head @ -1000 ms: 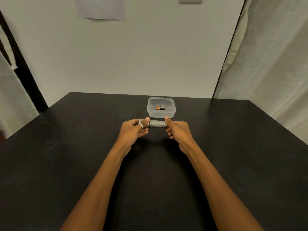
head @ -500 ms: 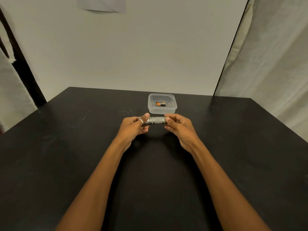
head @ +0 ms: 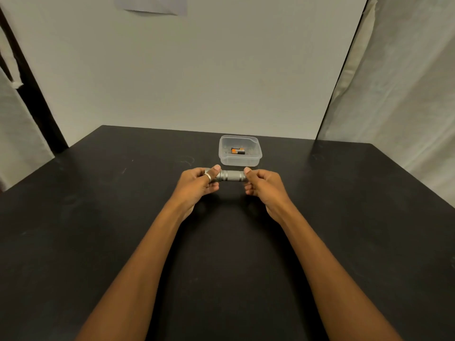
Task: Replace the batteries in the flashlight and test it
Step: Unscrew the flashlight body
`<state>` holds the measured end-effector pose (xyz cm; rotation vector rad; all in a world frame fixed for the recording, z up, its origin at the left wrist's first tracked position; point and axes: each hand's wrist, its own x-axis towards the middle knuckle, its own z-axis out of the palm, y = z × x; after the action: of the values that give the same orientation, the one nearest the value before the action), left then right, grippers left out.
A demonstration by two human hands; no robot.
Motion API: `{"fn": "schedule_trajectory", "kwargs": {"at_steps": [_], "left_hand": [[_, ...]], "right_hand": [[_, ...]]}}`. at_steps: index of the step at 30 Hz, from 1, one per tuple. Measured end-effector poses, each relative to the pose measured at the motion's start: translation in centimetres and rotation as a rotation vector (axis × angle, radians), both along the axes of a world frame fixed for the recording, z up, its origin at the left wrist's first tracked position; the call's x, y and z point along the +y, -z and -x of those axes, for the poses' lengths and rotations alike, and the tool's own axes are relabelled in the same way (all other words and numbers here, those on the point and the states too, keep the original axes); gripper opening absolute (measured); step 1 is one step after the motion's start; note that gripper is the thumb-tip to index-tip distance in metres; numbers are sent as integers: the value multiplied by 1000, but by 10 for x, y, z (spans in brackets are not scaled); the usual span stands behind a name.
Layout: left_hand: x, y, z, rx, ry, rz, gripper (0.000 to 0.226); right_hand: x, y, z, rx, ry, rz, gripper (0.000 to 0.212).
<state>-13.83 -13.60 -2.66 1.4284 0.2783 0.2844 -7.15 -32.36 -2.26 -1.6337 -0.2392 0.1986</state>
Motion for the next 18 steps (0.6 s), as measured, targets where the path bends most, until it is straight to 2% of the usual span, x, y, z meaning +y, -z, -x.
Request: {"fn": "schedule_trajectory", "kwargs": {"at_steps": [2, 6, 8, 12, 14, 18], "left_hand": [[0, 0, -1, -3, -5, 11, 34], [-1, 0, 1, -3, -12, 38, 33], [-1, 0, 2, -10, -16, 49, 33], [-2, -1, 3, -21, -19, 41, 31], [-2, 0, 3, -23, -17, 20, 32], [-1, 0, 2, -12, -19, 22, 31]], "right_hand": [[-4, -2, 0, 6, -69, -98, 19], [-10, -3, 0, 47, -140, -194, 24], [-7, -4, 1, 60, -87, -183, 22], [1, 0, -1, 21, 50, 2, 38], [2, 3, -1, -7, 40, 45, 34], [-4, 3, -2, -34, -55, -45, 14]]}}
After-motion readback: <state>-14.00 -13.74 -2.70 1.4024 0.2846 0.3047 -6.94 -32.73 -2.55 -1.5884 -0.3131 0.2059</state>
